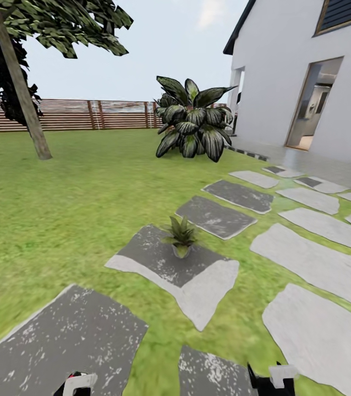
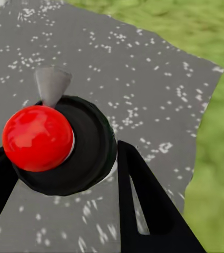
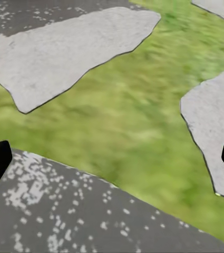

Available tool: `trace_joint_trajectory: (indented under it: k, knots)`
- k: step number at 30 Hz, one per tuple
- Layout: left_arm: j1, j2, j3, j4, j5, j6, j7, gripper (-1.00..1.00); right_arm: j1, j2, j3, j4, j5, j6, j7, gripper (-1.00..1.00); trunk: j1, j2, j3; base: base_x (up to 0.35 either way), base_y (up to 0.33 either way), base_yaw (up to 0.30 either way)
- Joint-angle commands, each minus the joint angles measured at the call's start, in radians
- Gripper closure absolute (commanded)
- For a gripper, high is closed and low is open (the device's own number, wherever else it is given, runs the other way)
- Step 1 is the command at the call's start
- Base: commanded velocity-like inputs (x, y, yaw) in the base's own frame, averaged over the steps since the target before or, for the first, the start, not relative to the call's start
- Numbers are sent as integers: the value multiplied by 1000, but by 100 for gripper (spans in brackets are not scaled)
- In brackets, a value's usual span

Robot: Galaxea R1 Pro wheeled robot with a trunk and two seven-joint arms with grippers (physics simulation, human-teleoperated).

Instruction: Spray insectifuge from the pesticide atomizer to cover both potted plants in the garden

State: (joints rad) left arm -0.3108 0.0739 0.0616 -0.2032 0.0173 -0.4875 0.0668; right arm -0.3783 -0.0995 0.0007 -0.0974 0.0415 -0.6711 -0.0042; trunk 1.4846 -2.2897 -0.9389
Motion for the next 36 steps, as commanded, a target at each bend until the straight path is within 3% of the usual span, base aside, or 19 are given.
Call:
trace_joint_trajectory:
  k: [1,19,29,32,36]
  knots:
    - [-1,0,3,1,2,-3,-1,100,-1,0,-1,1,4,-3,0,-100,0,0,-1,339,0,0]
    - [-1,0,3,1,3,-3,-2,100,-1,0,-1,1,4,-2,0,-100,0,0,5,338,89,-186]
    - [-1,-1,3,1,3,-3,-2,100,-1,0,-1,1,3,-2,-1,-100,0,0,5,321,142,-22]
    - [0,-13,1,2,2,-5,-3,100,-1,-2,-2,42,3,-3,-2,-100,0,0,5,336,8,-83]
    - [9,-5,2,1,2,-5,-2,100,-1,-1,-1,43,3,-2,-1,-100,0,0,5,337,0,-132]
